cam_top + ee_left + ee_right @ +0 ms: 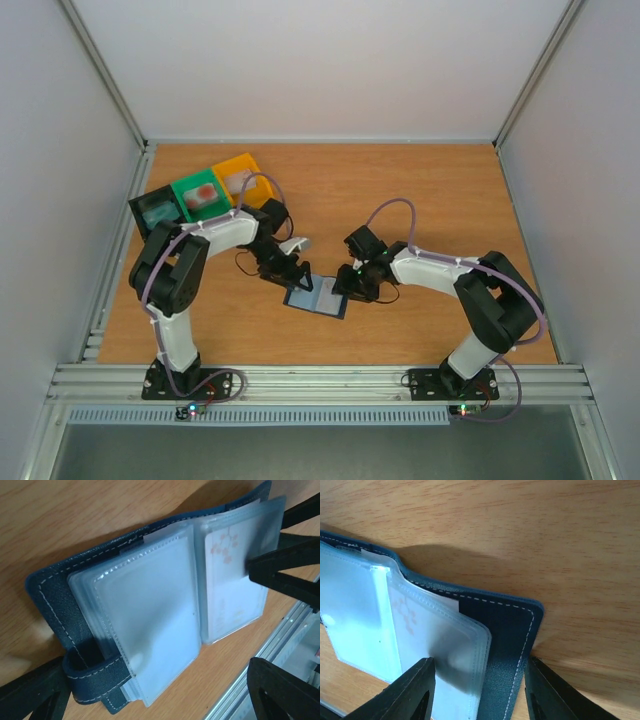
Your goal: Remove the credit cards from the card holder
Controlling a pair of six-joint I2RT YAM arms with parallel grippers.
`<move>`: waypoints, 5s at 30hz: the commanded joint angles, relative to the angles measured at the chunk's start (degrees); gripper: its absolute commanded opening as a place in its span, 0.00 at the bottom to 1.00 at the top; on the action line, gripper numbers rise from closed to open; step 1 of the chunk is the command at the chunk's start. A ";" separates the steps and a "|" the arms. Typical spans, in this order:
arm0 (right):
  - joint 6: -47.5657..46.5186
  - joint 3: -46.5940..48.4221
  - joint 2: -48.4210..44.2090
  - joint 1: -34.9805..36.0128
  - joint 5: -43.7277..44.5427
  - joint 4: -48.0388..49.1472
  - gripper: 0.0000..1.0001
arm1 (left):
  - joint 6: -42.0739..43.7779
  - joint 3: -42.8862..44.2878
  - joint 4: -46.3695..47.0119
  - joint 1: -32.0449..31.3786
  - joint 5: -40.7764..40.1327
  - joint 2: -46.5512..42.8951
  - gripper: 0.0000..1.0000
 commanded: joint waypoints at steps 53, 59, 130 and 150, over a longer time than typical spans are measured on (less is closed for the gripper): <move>-39.34 30.50 -42.12 -3.24 -26.78 -21.03 0.66 | 7.90 12.15 21.81 -2.52 6.26 -49.63 0.00; -39.52 30.98 -41.46 -3.10 -27.41 -16.61 0.66 | -1.82 5.38 32.43 -2.76 0.94 -53.99 0.00; -45.49 29.44 -21.60 2.08 -22.83 -13.84 0.63 | -25.03 -50.92 81.11 -2.13 -11.72 -79.38 0.00; -43.16 31.37 -16.64 6.40 -35.03 -11.33 0.39 | -24.76 -50.79 79.69 -2.14 -12.91 -78.74 0.00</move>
